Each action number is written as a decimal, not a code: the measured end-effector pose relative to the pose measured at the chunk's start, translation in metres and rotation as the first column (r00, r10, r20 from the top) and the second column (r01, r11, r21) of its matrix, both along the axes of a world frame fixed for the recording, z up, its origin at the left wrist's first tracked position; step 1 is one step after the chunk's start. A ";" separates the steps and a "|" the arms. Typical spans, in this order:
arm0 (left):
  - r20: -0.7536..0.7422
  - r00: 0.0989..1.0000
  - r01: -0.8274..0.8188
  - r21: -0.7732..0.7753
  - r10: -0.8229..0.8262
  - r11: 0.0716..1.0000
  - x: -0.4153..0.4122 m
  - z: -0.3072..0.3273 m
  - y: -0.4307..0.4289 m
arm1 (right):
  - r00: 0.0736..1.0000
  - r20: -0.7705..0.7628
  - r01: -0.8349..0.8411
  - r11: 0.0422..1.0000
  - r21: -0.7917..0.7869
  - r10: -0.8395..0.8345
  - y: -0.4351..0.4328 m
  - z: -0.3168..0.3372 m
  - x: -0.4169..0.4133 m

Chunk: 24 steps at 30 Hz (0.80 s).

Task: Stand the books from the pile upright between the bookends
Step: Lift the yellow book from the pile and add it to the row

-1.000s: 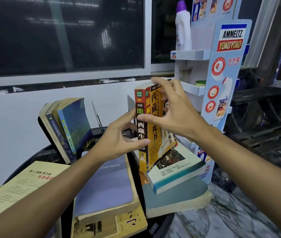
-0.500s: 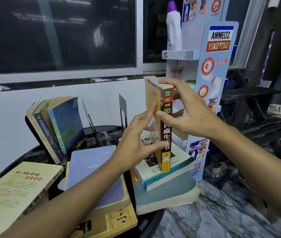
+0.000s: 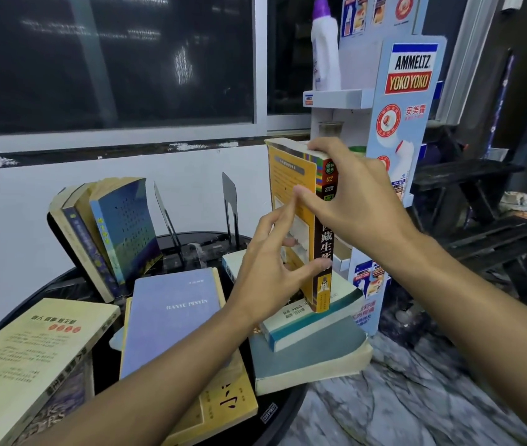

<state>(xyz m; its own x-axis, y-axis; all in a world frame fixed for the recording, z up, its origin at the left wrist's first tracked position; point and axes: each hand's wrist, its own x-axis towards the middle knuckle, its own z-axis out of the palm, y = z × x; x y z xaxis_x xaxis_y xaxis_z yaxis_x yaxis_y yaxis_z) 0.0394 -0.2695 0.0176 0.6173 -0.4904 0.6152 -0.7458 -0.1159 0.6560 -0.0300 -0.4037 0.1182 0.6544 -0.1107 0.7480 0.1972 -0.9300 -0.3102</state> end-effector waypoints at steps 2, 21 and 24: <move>0.007 1.000 0.011 0.021 -0.012 1.000 0.002 0.000 0.004 | 1.000 -0.004 0.021 1.000 0.018 -0.021 0.003 0.000 0.000; 0.459 0.791 -0.565 0.294 0.404 0.771 0.112 0.037 0.158 | 0.995 0.075 -0.065 0.998 0.027 0.063 0.055 0.017 0.010; 0.514 0.740 -0.633 0.310 0.435 0.709 0.124 0.047 0.180 | 0.993 0.084 -0.083 0.996 0.029 0.080 0.067 0.023 0.017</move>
<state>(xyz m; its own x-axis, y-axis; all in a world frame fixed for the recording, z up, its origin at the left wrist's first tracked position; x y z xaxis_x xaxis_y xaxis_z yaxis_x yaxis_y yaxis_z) 0.1630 -0.0892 0.0643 0.6259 -0.4204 0.6570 -0.6285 -0.7706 0.1057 -0.0129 -0.3366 0.1410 0.5980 -0.0846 0.7970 0.2981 -0.8996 -0.3191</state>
